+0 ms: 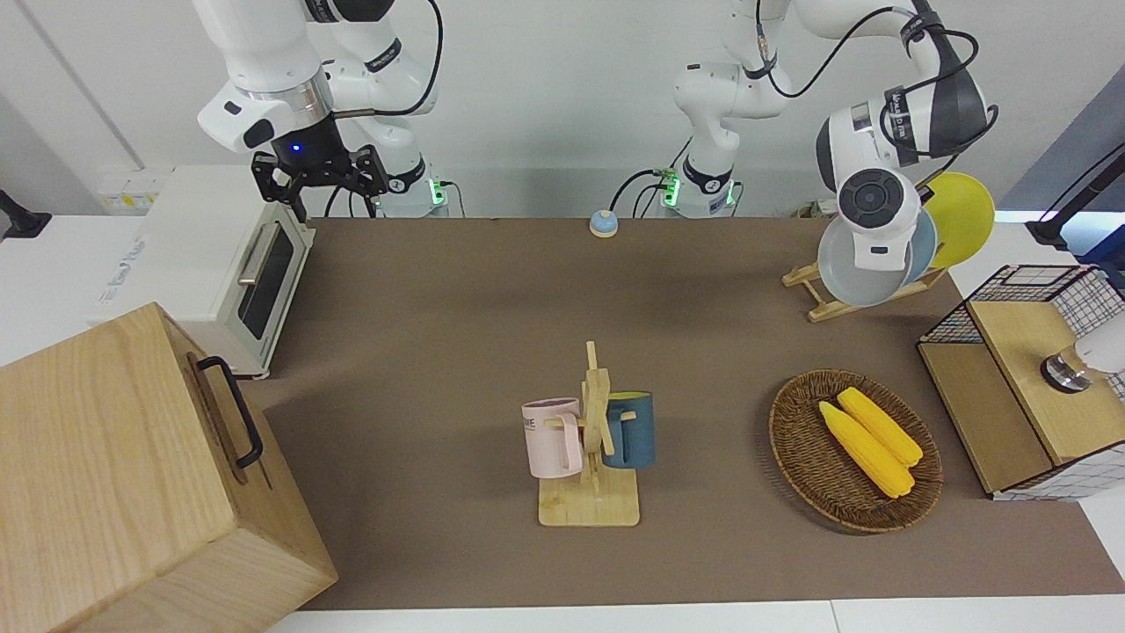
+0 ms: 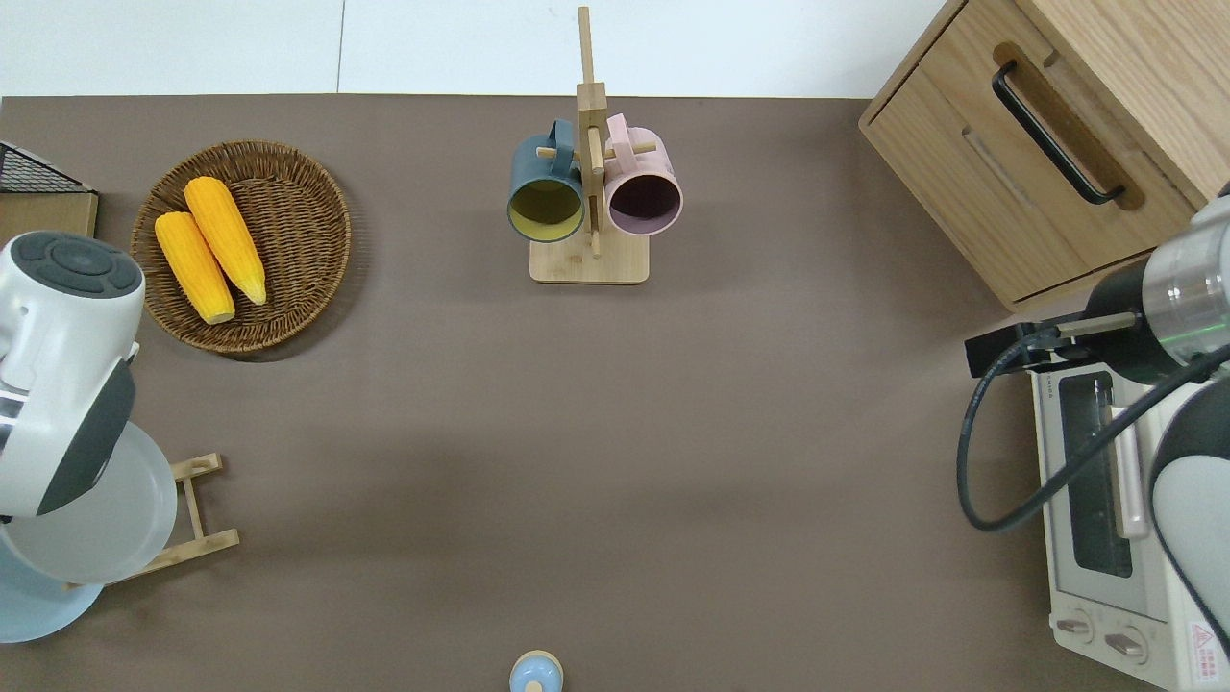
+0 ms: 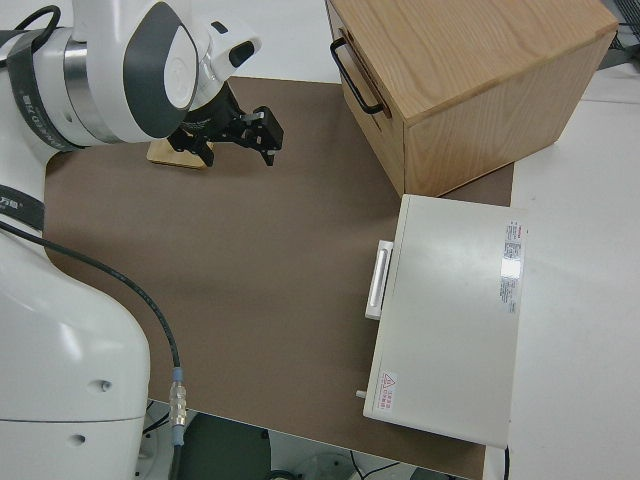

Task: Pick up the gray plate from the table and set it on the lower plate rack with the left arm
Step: 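Lower the upright gray plate into the lower slot of the wooden rack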

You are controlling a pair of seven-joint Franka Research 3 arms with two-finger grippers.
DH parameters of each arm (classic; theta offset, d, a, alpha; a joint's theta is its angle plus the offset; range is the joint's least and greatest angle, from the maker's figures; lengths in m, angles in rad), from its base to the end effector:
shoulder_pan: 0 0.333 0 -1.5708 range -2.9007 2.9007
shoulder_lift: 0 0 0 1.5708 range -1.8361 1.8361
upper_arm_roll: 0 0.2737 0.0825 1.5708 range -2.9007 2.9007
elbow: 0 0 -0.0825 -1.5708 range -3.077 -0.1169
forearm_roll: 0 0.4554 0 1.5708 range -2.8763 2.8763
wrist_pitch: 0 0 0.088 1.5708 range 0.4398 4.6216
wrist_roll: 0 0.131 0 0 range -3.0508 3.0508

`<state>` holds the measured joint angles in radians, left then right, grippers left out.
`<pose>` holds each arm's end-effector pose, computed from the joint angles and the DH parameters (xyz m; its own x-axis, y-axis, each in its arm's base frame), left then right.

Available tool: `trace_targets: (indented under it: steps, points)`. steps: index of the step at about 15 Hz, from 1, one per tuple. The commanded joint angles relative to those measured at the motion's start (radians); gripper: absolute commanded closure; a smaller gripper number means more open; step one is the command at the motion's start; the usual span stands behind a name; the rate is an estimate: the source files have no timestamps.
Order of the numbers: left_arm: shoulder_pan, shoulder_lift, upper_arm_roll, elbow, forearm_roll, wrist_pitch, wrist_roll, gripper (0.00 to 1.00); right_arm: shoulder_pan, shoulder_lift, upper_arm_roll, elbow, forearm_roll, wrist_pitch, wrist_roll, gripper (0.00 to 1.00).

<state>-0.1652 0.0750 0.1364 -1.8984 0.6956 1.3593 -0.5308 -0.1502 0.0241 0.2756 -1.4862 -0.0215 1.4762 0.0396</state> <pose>0.5663 0.0770 0.3721 0.8629 0.4813 -0.1540 0.1902 -0.5918 -0.7833 0.6176 0.0732 0.5812 0.9960 0.0838 -0.0326 0.0843 -0.9963 0.0162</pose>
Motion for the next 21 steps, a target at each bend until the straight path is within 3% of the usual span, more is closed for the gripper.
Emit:
trace_targets:
  steps: [1,7,8,9,11,12,17,21]
  points:
    - [-0.031,0.035,0.009,-0.037,0.001,0.018,-0.09,1.0,-0.02,-0.001,0.017,0.009,-0.002,-0.014,0.013,0.017]
    - [-0.04,0.034,-0.001,-0.053,-0.028,0.0,-0.084,1.0,-0.019,-0.001,0.017,0.009,-0.002,-0.014,0.013,0.017]
    - [-0.043,0.034,0.0,-0.053,-0.042,-0.002,-0.086,0.85,-0.019,-0.003,0.017,0.009,-0.002,-0.014,0.013,0.017]
    - [-0.043,0.034,0.0,-0.053,-0.053,-0.002,-0.086,0.5,-0.019,-0.003,0.017,0.009,-0.002,-0.014,0.013,0.017]
    - [-0.042,0.034,0.0,-0.05,-0.065,-0.002,-0.083,0.14,-0.019,-0.001,0.017,0.009,-0.002,-0.014,0.013,0.017]
    - [-0.043,0.034,0.002,-0.045,-0.073,-0.002,-0.072,0.01,-0.019,-0.003,0.017,0.009,-0.002,-0.014,0.013,0.017]
    - [-0.042,0.032,0.015,0.073,-0.247,-0.026,0.029,0.0,-0.019,-0.001,0.017,0.009,-0.002,-0.014,0.013,0.017]
    - [-0.043,0.048,-0.004,0.191,-0.395,-0.014,0.015,0.0,-0.019,-0.001,0.017,0.009,-0.002,-0.014,0.013,0.017]
